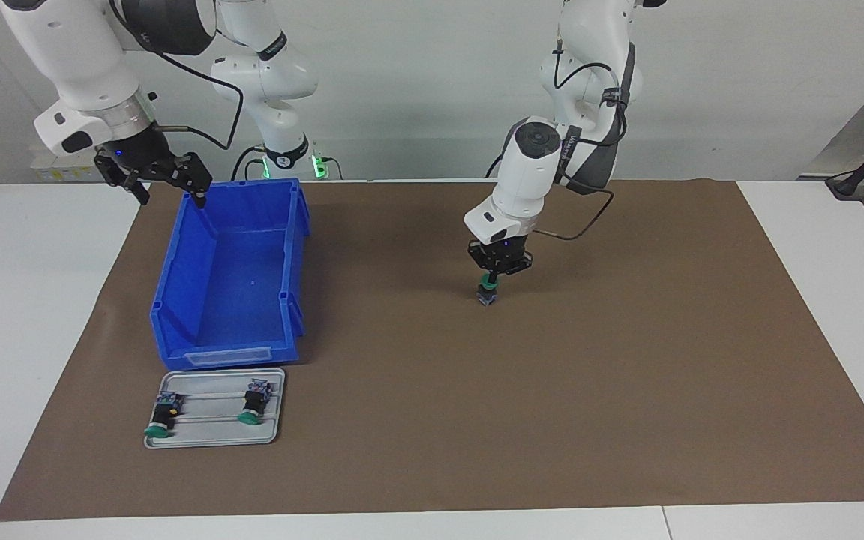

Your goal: Place and press button with both arms

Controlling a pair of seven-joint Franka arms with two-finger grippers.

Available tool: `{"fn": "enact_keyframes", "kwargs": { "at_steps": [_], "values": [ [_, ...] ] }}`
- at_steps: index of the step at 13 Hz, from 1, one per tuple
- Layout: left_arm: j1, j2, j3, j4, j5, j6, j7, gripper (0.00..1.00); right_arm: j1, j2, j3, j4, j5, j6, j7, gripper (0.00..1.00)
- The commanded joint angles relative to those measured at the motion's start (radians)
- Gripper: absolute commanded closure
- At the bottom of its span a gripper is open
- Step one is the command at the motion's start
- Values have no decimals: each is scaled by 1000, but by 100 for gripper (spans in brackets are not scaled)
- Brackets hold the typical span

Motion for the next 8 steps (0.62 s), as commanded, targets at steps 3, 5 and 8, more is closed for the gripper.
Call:
{"fn": "enact_keyframes", "kwargs": {
  "at_steps": [3, 5, 8],
  "values": [
    [-30, 0, 15, -82, 37, 93, -25, 100, 0, -24, 2, -28, -10, 19, 15, 0],
    [-30, 0, 15, -58, 37, 74, -28, 100, 0, -24, 2, -27, -10, 19, 15, 0],
    [-25, -12, 16, 37, 37, -57, -28, 100, 0, -24, 2, -27, -10, 19, 15, 0]
  ]
}}
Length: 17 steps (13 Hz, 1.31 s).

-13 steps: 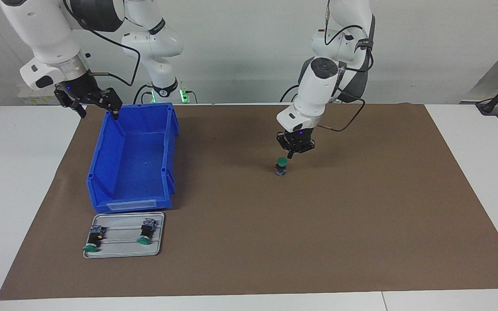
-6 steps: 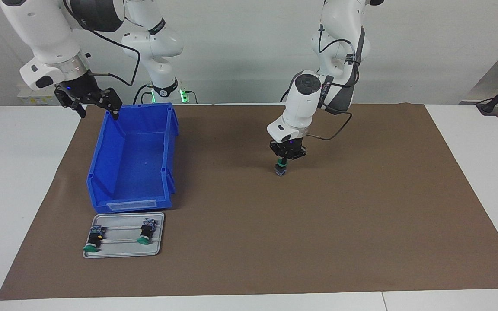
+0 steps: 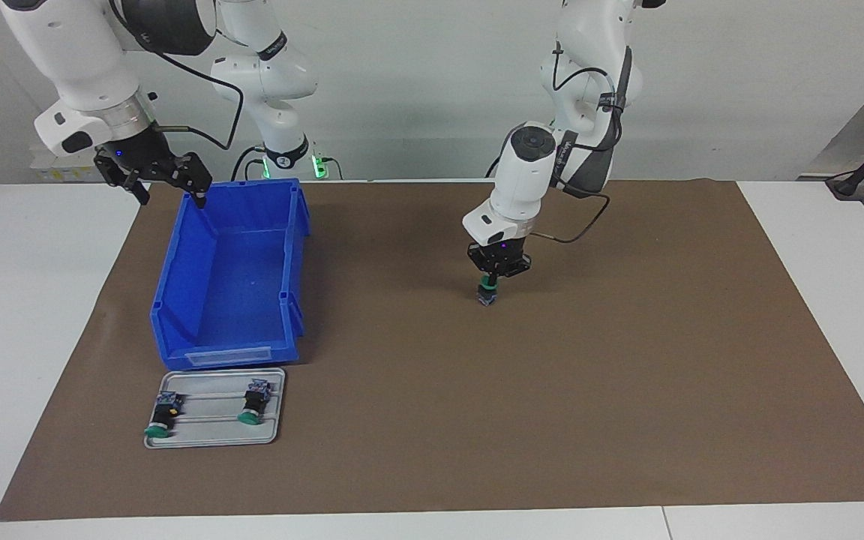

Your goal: Place and press button with both arms

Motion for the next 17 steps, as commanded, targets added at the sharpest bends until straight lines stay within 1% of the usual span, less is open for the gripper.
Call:
{"fn": "enact_keyframes", "kwargs": {
  "at_steps": [1, 2, 3, 4, 5, 7, 10, 13, 14, 15, 16, 17],
  "values": [
    [-16, -15, 17, 78, 19, -114, -27, 100, 0, -24, 1, -28, -10, 19, 15, 0],
    [-11, -31, 24, 97, 19, -140, -26, 98, 0, -24, 1, -27, -10, 19, 15, 0],
    [-3, -48, 28, 100, 19, -151, -17, 42, 0, -24, 2, -27, -10, 19, 15, 0],
    [18, -62, 27, 100, 21, -154, -11, 0, 0, -24, 2, -28, -10, 19, 15, 0],
    [42, -87, 27, 98, 19, -178, -14, 0, 0, -24, 1, -27, -10, 19, 15, 0],
    [114, -120, 27, 103, 19, -275, 31, 0, 0, -24, 2, -28, -10, 19, 15, 0],
    [193, -168, 28, 102, 19, -332, 210, 0, 0, -24, 2, -27, -10, 19, 15, 0],
    [326, -211, 28, 117, 19, -367, 238, 0, 0, -24, 2, -27, -10, 19, 15, 0],
    [355, -216, 30, 138, 18, -384, 246, 0, 0, -24, 2, -27, -10, 19, 15, 0],
    [381, -208, 30, 190, 18, -412, 250, 0, 0, -24, 2, -28, -10, 19, 15, 0],
    [409, -196, 30, 256, 15, -454, 272, 0, 0, -24, 2, -27, -10, 19, 15, 0],
    [438, -165, 30, 331, 6, -497, 305, 0, 0, -24, 2, -28, -10, 19, 15, 0]
  ]
}}
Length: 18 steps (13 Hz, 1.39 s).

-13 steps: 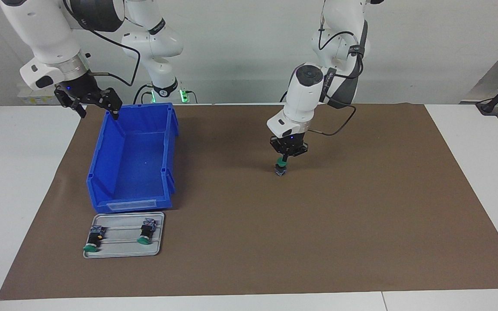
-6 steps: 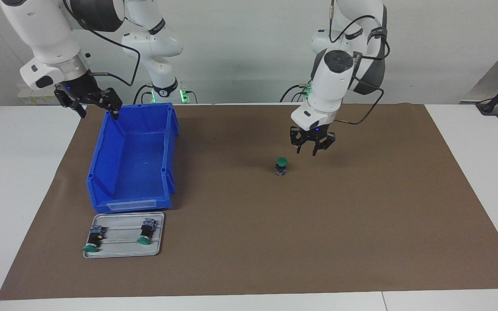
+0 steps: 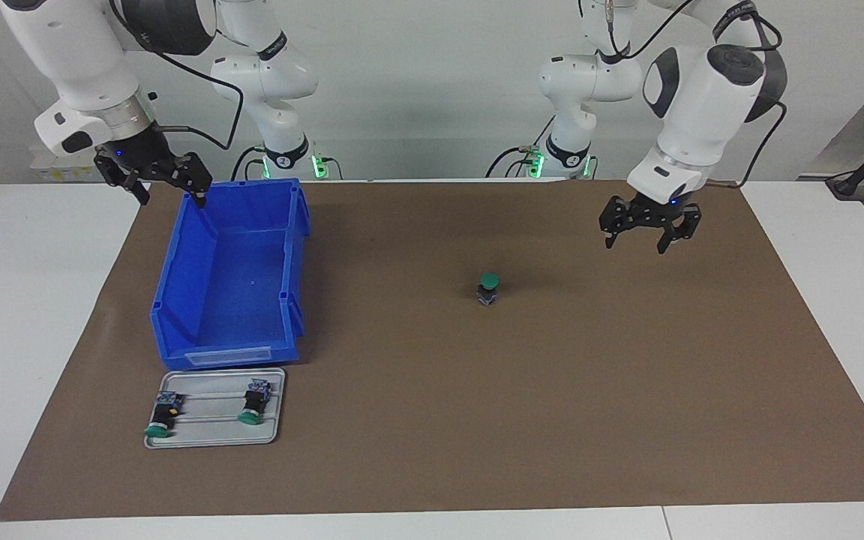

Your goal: Place and press button with both arms

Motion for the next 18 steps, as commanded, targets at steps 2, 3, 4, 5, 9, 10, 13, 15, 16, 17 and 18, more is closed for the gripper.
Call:
{"fn": "enact_keyframes", "kwargs": {
  "at_steps": [2, 3, 4, 5, 9, 10, 13, 15, 16, 17, 18],
  "values": [
    [83, 91, -12, 300, -1, -226, 69, 0, -2, -24, 1, -27, -10, 19, 15, 0],
    [91, 113, -12, 360, -9, -283, 86, 0, -2, -24, 1, -28, -10, 19, 15, 0],
    [92, 125, -12, 393, -15, -326, 88, 0, 0, -24, 2, -27, -10, 19, 15, 0],
    [91, 133, -12, 422, -15, -343, 88, 0, 0, -24, 2, -27, -10, 19, 15, 0],
    [77, 92, -22, 403, -9, -385, 80, 0, 18, -26, 19, -28, -8, 18, -2, 0],
    [75, 63, -21, 348, -9, -385, 74, 0, 28, -26, 22, -28, -8, 21, 4, 0],
    [75, 21, -22, 269, -9, -382, 77, 0, 119, -24, 28, -28, -7, 44, 109, 0],
    [75, 13, -21, 251, -9, -371, 79, 0, 225, -20, 30, -28, -6, 79, 241, 0],
    [75, 15, -22, 252, -9, -364, 79, 0, 283, -14, 30, -30, -6, 97, 292, 1],
    [75, 15, -22, 257, -9, -356, 83, 0, 337, -7, 30, -34, -6, 126, 356, 1],
    [75, 16, -22, 255, -8, -351, 88, 0, 383, 0, 30, -36, 4, 155, 416, 1]
  ]
}}
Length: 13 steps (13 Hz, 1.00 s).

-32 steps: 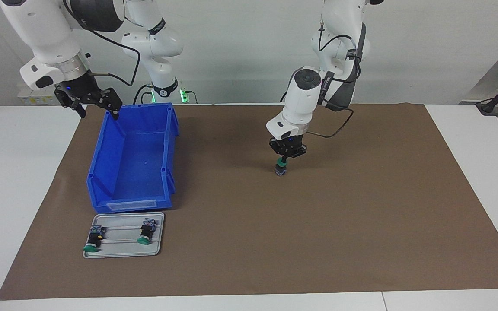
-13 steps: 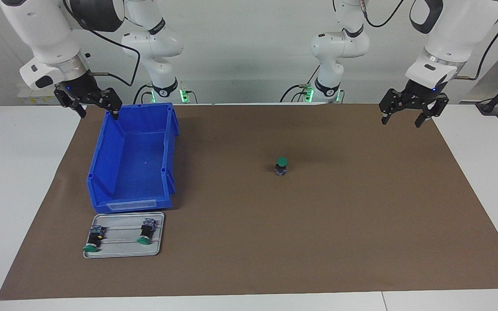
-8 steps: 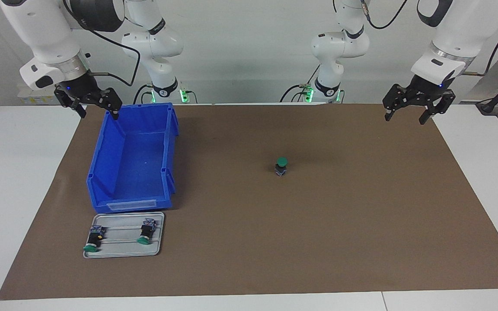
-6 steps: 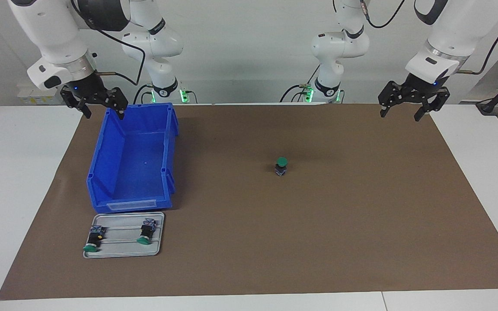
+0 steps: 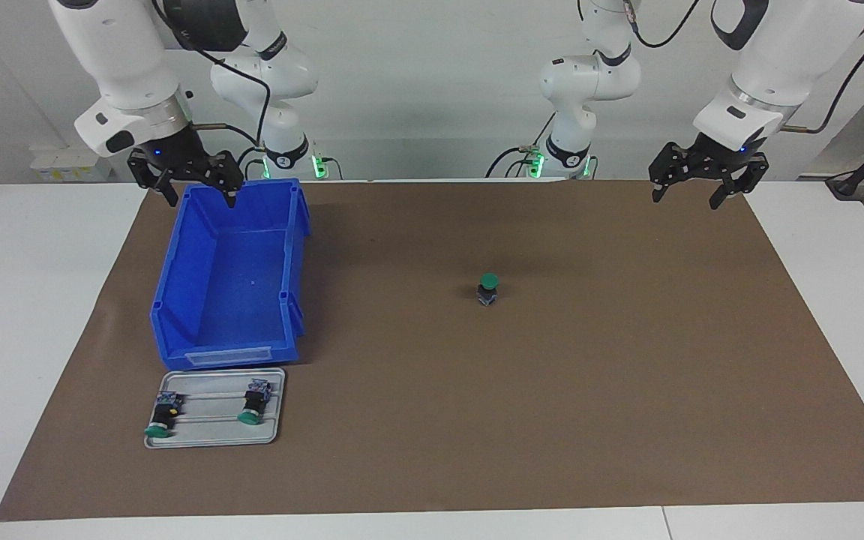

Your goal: Place and press button with both arms

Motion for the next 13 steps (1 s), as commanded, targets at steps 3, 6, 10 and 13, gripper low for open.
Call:
{"fn": "enact_keyframes", "kwargs": {
  "at_steps": [3, 6, 10, 13],
  "values": [
    [-1, -30, 2, -36, -3, 19, 10, 0, 157, 68, -5, 17, 49, 87, 249, 6],
    [14, -32, 11, -39, -3, 18, 7, 0, 265, 226, -5, 137, 32, 127, 467, 8],
    [22, -32, 11, -39, -3, 13, 7, 0, 349, 342, -5, 160, 25, 238, 579, 10],
    [22, -32, 11, -39, -3, 13, 7, 0, 417, 454, -5, 232, -29, 241, 590, 12]
  ]
}}
